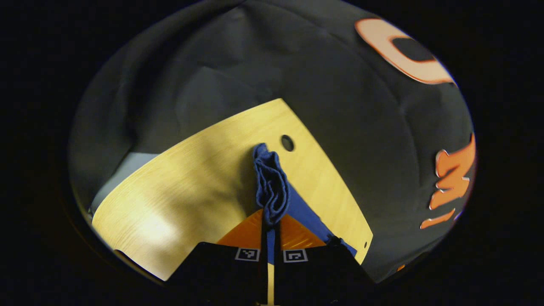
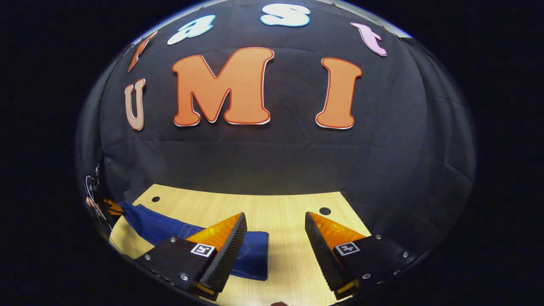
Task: Grasp the waist and the cuffs of the jeans and fold them to make the two legs overlap; first hold the waist and fold one-third of the jeans toward the cuffs, then hold the cuffs and fold the remaining one-third in the same direction to finish folding.
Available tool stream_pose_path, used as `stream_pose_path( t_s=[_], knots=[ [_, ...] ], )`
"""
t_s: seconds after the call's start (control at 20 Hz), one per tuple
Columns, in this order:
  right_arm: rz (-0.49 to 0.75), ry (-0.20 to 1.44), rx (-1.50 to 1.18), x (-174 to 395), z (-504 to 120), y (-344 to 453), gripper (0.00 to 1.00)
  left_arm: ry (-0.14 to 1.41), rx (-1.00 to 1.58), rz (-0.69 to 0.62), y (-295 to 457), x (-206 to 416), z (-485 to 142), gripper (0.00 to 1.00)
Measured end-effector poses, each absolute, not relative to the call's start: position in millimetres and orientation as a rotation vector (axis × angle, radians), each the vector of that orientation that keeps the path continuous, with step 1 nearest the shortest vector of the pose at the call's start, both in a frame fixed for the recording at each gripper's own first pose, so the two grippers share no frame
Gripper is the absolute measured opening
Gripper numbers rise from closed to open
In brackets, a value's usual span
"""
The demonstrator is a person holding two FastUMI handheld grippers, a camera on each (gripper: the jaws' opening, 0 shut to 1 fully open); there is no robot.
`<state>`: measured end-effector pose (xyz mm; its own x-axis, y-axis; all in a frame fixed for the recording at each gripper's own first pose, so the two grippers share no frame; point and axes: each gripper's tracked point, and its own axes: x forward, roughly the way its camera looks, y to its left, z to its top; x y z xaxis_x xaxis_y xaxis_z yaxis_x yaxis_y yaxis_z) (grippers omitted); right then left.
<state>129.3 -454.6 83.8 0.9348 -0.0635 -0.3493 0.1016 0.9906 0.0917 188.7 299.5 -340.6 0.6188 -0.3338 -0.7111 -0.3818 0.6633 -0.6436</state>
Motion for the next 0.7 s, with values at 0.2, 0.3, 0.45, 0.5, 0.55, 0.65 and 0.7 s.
stream_pose_path(
  t_s=[0.2,0.3,0.45,0.5,0.55,0.65,0.7],
  knots=[
    [-0.058,0.334,0.11,133.8,88.7,-472.4,0.87,0.854,-0.721,-0.09,220.6,196.1,-281.2,0.06],
    [-0.054,0.317,0.128,134.1,92.1,-485.1,0.87,0.827,-0.679,-0.167,175.2,198.1,-249.4,0.06],
    [-0.062,0.292,0.146,132.4,93.8,-507.1,0.87,0.782,-0.613,-0.295,104.5,191.6,-193.9,0.06],
    [-0.062,0.291,0.153,131.3,93.0,-515.2,0.87,0.766,-0.586,-0.336,78.5,192.3,-178.6,0.06],
    [-0.065,0.288,0.16,129.8,90.7,-522.3,0.87,0.754,-0.572,-0.376,47.5,192.4,-163.3,0.06],
    [-0.063,0.287,0.183,125.1,87.6,-533.1,0.87,0.742,-0.548,-0.467,-12.3,187.2,-140.0,0.06],
    [-0.065,0.284,0.193,123.0,84.8,-540.2,0.87,0.747,-0.535,-0.514,-43.8,182.8,-132.6,0.06]
  ],
)
